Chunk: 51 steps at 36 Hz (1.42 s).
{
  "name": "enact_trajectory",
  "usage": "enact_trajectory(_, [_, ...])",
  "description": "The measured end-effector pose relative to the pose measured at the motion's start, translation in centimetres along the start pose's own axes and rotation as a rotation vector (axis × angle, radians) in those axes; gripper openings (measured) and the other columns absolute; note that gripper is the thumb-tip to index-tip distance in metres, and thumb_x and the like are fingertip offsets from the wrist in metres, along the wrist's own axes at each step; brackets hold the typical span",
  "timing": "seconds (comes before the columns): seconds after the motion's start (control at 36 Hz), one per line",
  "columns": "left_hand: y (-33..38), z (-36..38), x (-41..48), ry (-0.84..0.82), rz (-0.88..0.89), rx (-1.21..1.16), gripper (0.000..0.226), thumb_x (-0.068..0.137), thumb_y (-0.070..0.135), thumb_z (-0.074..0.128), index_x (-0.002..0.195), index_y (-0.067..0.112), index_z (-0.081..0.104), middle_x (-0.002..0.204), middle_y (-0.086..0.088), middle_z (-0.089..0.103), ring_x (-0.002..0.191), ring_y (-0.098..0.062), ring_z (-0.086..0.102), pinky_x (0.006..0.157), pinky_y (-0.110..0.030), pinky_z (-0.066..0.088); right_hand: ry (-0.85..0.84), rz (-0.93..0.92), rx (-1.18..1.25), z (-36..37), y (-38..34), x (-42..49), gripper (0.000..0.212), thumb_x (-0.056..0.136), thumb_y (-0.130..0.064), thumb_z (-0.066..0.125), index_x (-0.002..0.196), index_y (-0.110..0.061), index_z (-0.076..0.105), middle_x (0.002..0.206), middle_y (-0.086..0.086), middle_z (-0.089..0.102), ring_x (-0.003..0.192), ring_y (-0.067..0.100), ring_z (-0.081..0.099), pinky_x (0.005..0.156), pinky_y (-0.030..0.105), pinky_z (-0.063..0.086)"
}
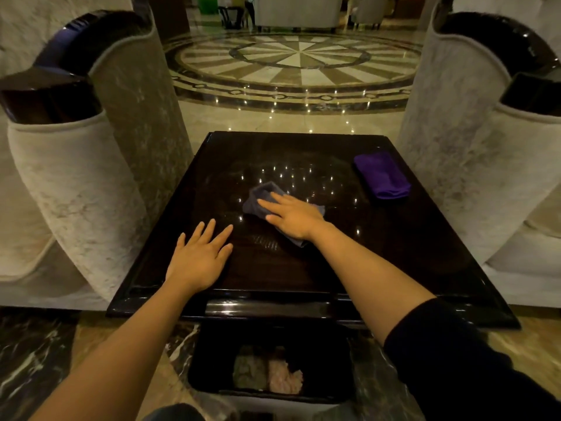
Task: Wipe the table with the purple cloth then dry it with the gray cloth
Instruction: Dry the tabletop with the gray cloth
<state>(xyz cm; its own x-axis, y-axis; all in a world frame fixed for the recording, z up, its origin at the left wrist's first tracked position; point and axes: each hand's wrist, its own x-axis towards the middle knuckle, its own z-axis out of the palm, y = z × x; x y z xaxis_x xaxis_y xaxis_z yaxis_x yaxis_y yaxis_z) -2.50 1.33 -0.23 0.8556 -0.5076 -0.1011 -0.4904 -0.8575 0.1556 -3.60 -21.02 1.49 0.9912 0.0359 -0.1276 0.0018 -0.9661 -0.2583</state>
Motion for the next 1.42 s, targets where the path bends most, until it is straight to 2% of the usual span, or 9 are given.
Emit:
enact_trajectory(0.33, [-0.1, 0.1, -0.1, 0.003, 0.017, -0.008, 0.050, 0.097, 0.038, 0.018, 0.145, 0.030, 0.008, 0.157, -0.006, 0.003, 0.144, -0.023, -0.002, 0.116, -0.049, 0.003, 0.095, -0.191, 0.033, 1.4, -4.5, -7.8, 0.039, 0.095, -0.025, 0.040, 0.133, -0.034, 0.041, 0.150, -0.006, 0.033, 0.137, 0.021, 0.029, 0.104, 0.038, 0.035])
enact_trajectory(0.47, [-0.4, 0.1, -0.2, -0.010, 0.038, 0.013, 0.051, 0.096, 0.036, 0.020, 0.144, 0.032, 0.005, 0.157, -0.006, 0.000, 0.144, -0.024, -0.003, 0.116, -0.050, 0.003, 0.148, -0.287, -0.004, 2.0, -5.7, -11.2, 0.041, 0.092, -0.014, 0.044, 0.130, -0.030, 0.046, 0.145, 0.000, 0.042, 0.132, 0.024, 0.038, 0.092, 0.039, 0.043])
enact_trajectory(0.58, [-0.4, -0.1, -0.1, -0.037, 0.034, 0.002, 0.051, 0.096, 0.039, 0.019, 0.144, 0.032, 0.003, 0.157, -0.005, -0.002, 0.144, -0.023, -0.005, 0.116, -0.050, 0.003, 0.143, -0.359, -0.045, 2.6, -6.7, -13.2, 0.044, 0.090, -0.007, 0.046, 0.129, -0.027, 0.049, 0.141, 0.005, 0.047, 0.130, 0.027, 0.042, 0.093, 0.043, 0.046])
enact_trajectory(0.72, [-0.3, -0.4, -0.2, -0.059, 0.027, -0.035, 0.050, 0.096, 0.042, 0.016, 0.144, 0.033, 0.004, 0.157, -0.004, -0.002, 0.144, -0.022, -0.006, 0.116, -0.048, 0.001, 0.179, -0.441, -0.028, 2.4, -7.7, -15.6, 0.043, 0.081, 0.002, 0.052, 0.118, -0.019, 0.060, 0.127, 0.008, 0.061, 0.114, 0.032, 0.057, 0.073, 0.041, 0.053])
enact_trajectory(0.83, [-0.1, -0.6, -0.3, -0.058, 0.027, -0.041, 0.050, 0.096, 0.042, 0.016, 0.144, 0.033, 0.004, 0.157, -0.004, -0.002, 0.144, -0.022, -0.005, 0.116, -0.048, 0.001, 0.230, -0.336, 0.091, 1.4, -7.4, -16.8, 0.044, 0.084, 0.000, 0.047, 0.121, -0.022, 0.058, 0.135, 0.005, 0.053, 0.121, 0.028, 0.051, 0.092, 0.042, 0.045])
enact_trajectory(0.94, [-0.1, -0.4, -0.5, -0.044, 0.024, -0.033, 0.050, 0.096, 0.043, 0.015, 0.144, 0.033, 0.003, 0.157, -0.003, -0.003, 0.144, -0.021, -0.006, 0.116, -0.048, 0.001, 0.398, -0.214, 0.147, -1.4, -5.5, -18.1, 0.044, 0.080, 0.003, 0.047, 0.115, -0.017, 0.063, 0.131, 0.011, 0.057, 0.119, 0.028, 0.054, 0.097, 0.039, 0.045])
enact_trajectory(1.14, [-0.1, -0.3, -0.5, -0.041, 0.036, -0.009, 0.050, 0.096, 0.042, 0.013, 0.144, 0.032, 0.000, 0.157, -0.004, -0.004, 0.144, -0.022, -0.006, 0.116, -0.048, 0.002, 0.665, 0.288, 0.100, -5.0, 1.9, -18.0, 0.042, 0.086, 0.002, 0.045, 0.122, -0.015, 0.057, 0.138, 0.009, 0.050, 0.121, 0.028, 0.051, 0.100, 0.032, 0.037])
enact_trajectory(1.28, [-0.1, -0.4, -0.5, -0.051, 0.036, -0.007, 0.050, 0.096, 0.042, 0.013, 0.144, 0.033, -0.001, 0.157, -0.004, -0.005, 0.144, -0.021, -0.007, 0.116, -0.047, 0.001, 0.598, 0.546, 0.120, -4.1, 7.1, -16.7, 0.045, 0.090, 0.002, 0.037, 0.132, -0.012, 0.046, 0.144, 0.015, 0.040, 0.126, 0.035, 0.043, 0.099, 0.038, 0.036])
enact_trajectory(1.42, [-0.2, -0.3, -0.3, -0.061, 0.036, -0.004, 0.051, 0.096, 0.043, 0.013, 0.144, 0.033, -0.002, 0.157, -0.004, -0.007, 0.144, -0.021, -0.008, 0.116, -0.047, 0.001, 0.310, 0.738, 0.058, -1.9, 9.2, -15.7, 0.046, 0.097, -0.015, 0.032, 0.143, -0.017, 0.022, 0.148, 0.023, 0.026, 0.125, 0.041, 0.039, 0.096, 0.044, 0.039])
